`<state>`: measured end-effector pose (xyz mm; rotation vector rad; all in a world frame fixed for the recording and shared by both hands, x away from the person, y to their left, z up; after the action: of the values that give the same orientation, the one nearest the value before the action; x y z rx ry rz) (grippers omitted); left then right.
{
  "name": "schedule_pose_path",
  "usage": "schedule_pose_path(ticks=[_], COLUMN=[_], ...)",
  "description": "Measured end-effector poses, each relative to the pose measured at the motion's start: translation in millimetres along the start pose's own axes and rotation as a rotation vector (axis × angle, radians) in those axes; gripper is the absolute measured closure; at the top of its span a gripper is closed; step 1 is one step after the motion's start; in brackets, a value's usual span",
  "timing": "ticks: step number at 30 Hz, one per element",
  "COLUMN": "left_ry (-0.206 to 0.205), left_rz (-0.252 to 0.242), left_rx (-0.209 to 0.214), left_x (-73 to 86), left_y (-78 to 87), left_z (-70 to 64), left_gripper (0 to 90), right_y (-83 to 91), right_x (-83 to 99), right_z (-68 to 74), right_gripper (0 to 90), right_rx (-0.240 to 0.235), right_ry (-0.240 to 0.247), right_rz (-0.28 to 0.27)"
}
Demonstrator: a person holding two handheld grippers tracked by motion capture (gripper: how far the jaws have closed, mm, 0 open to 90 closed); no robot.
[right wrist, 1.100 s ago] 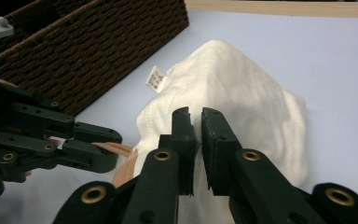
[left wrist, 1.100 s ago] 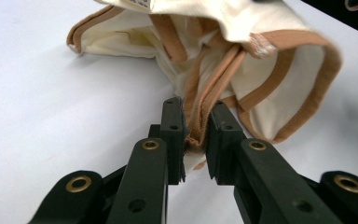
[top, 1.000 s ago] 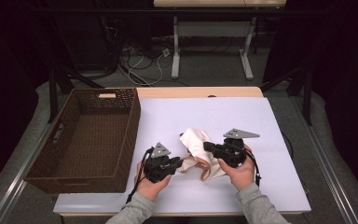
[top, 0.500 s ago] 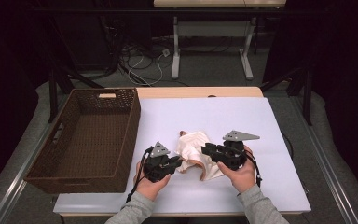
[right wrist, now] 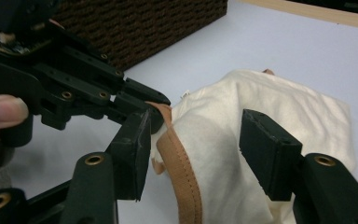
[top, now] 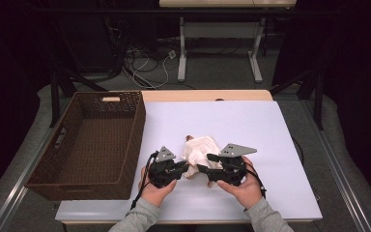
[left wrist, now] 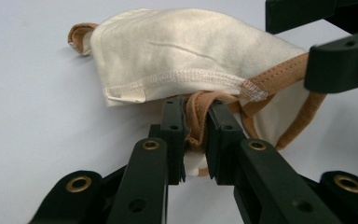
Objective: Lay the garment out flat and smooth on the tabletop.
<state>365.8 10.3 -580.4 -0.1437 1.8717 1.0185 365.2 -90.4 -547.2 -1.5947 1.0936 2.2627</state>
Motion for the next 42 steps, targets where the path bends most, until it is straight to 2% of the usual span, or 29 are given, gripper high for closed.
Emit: schedule_pose_path(ticks=[4, 8, 11, 13, 16, 17, 18, 20, 22, 24, 38, 42], left_ry=[0.001, 0.006, -0.007, 0.009, 0.011, 0.024, 0.014, 0.034, 0.032, 0.045, 0.111, 0.111], left_rz=[0.0, 0.001, 0.001, -0.004, -0.017, -0.019, -0.02, -0.03, -0.037, -0.042, -0.105, -0.115], left_rx=[0.0, 0.0, -0.011, -0.013, -0.026, -0.027, -0.034, -0.034, -0.045, -0.047, -0.08, -0.09], left_x=[-0.1, -0.2, -1.0, -2.5, -7.7, -8.9, -10.7, -14.6, -18.9, -23.3, -55.9, -65.4], left_y=[0.1, 0.3, 1.2, 2.9, 6.3, 6.7, 7.6, 7.8, 8.8, 9.8, 12.2, 12.9], left_z=[0.4, 0.3, 2.9, 5.0, 12.2, 12.7, 15.5, 17.5, 21.7, 24.5, 43.4, 47.4], left_gripper=[79.1, 79.2, 79.1, 79.1, 79.2, 79.1, 79.2, 79.2, 79.2, 79.2, 79.2, 79.2], right_y=[-4.4, -2.3, 3.9, 10.3, 22.4, 28.4, 32.2, 42.1, 51.4, 58.7, 95.5, 104.2], right_x=[6.6, 8.2, 5.3, 1.3, -5.4, -7.1, -7.9, -9.4, -10.3, -11.1, -11.3, -11.0], right_z=[-2.4, -5.6, -8.8, -13.0, -20.9, -24.6, -26.8, -33.1, -39.4, -45.0, -69.3, -78.2], right_gripper=[46.0, 69.5, 79.9, 82.8, 84.7, 84.9, 85.0, 85.2, 85.4, 85.5, 85.9, 85.9], right_rx=[0.033, 0.06, 0.075, 0.095, 0.118, 0.126, 0.13, 0.143, 0.157, 0.164, 0.239, 0.264], right_ry=[0.035, 0.038, 0.01, 0.005, -0.004, -0.017, -0.029, -0.056, -0.071, -0.086, -0.119, -0.128], right_rz=[0.037, 0.052, 0.037, 0.016, -0.024, -0.037, -0.044, -0.061, -0.077, -0.098, -0.156, -0.163])
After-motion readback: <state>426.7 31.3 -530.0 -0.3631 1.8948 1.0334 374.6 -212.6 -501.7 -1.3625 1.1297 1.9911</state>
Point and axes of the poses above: each handheld gripper's, and its own axes: y roughly backward along the jaws, x roughly out of its underside, z roughly to its left, the point moved 10 cm from there along -y, roughly forward along the jaws, and after that the axes turned 2 degrees about -x, right-handed, at the moved point
